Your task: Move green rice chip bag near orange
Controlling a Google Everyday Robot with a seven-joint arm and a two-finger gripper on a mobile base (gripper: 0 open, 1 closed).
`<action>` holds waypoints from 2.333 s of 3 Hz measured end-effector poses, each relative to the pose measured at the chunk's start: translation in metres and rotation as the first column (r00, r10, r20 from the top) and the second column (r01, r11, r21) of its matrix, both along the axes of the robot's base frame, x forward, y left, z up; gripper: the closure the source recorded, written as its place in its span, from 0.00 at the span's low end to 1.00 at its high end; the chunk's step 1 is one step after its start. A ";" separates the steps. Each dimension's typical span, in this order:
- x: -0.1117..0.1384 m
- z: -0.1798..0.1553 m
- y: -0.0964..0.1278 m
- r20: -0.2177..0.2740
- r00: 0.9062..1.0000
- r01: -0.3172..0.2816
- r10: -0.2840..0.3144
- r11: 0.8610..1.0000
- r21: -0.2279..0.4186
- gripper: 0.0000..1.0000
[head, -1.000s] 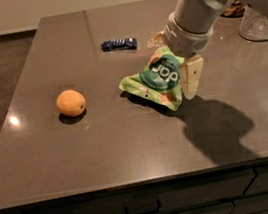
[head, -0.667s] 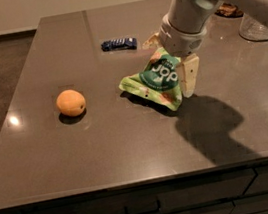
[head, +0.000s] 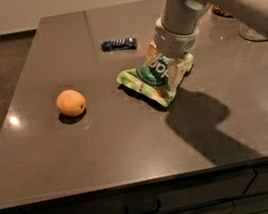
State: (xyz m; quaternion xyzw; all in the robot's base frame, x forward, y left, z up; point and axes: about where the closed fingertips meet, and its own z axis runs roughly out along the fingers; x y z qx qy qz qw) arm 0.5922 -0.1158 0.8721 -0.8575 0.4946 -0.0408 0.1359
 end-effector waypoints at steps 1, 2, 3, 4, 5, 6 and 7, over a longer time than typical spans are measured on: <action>-0.003 0.006 0.006 -0.009 1.000 -0.027 0.027 1.000 0.011 0.64; -0.015 0.019 0.019 -0.022 0.999 -0.048 0.049 0.998 0.049 0.88; -0.033 0.030 0.037 -0.055 0.997 -0.051 0.056 0.995 0.090 1.00; -0.046 0.032 0.052 -0.098 0.995 -0.007 0.019 0.993 0.120 1.00; -0.055 0.033 0.064 -0.139 0.989 0.069 -0.049 0.986 0.150 1.00; -0.061 0.033 0.073 -0.179 0.979 0.127 -0.094 0.975 0.183 1.00; -0.068 0.040 0.088 -0.213 0.971 0.157 -0.106 0.958 0.238 1.00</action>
Offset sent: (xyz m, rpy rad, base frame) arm -0.0349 0.0370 0.0425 0.1099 0.0457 0.0764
